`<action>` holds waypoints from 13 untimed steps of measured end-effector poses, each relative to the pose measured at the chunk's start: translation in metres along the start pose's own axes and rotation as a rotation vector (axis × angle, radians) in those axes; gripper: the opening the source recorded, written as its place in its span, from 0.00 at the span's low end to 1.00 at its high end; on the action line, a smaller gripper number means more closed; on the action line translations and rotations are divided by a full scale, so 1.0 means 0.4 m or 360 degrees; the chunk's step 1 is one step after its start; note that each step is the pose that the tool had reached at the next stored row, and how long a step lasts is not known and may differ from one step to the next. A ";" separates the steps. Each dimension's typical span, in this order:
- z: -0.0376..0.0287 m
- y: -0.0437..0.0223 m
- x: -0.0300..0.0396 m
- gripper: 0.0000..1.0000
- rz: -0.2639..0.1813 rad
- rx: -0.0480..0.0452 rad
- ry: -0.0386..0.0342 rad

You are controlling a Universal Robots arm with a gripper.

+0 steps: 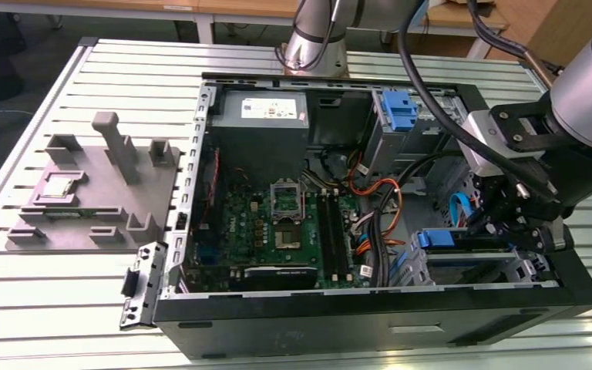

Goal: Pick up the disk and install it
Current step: 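Insert the first disk wire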

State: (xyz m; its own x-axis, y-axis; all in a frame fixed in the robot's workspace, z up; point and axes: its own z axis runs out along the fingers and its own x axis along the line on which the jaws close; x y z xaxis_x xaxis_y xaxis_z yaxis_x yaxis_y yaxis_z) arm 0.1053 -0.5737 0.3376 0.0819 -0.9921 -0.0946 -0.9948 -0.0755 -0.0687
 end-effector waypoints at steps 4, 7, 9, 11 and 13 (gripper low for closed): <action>0.003 0.000 0.000 0.16 0.0000 0.0000 0.0000; 0.003 0.000 0.002 0.16 0.0000 0.0000 0.0000; 0.003 0.001 0.002 0.16 0.0000 0.0000 0.0000; 0.004 0.001 0.002 0.16 0.0000 0.0000 0.0000; 0.005 0.001 0.002 0.16 0.0000 0.0000 0.0000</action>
State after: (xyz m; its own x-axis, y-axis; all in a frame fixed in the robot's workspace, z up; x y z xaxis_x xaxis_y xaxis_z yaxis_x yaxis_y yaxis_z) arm 0.1050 -0.5743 0.3354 0.0818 -0.9921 -0.0947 -0.9948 -0.0755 -0.0687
